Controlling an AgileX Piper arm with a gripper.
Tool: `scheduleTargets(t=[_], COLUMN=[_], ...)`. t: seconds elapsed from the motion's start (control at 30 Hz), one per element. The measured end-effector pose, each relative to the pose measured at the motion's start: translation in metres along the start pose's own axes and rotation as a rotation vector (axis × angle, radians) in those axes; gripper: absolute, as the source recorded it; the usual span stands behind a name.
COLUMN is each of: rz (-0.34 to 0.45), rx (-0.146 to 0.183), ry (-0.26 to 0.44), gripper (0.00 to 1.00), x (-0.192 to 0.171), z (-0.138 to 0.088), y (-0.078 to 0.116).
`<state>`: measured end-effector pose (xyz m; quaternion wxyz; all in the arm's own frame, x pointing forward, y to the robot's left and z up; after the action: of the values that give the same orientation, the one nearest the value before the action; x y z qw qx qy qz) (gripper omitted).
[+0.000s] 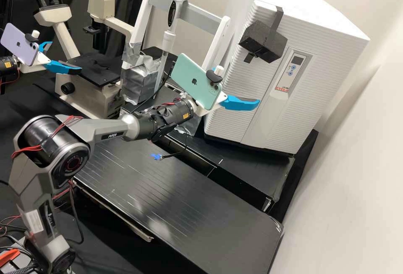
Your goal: Open the door
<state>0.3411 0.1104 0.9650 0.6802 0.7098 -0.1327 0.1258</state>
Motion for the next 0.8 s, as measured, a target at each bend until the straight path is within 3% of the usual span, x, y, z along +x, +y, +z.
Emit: scheduleTargets(t=[0.2,0.23,0.4,0.8], rz=[-0.004,-0.003,0.000,-0.006], rx=[0.002,0.002,-0.009,0.013], ry=[-0.005,-0.004,-0.004,-0.002], gripper=[1.00,0.00,0.00,0.00], x=[0.0045,0.0044,0.0055,0.0067], z=[0.0007,0.0004,0.0012,0.0041], y=[-0.0017,-0.0014,0.0015,0.0051])
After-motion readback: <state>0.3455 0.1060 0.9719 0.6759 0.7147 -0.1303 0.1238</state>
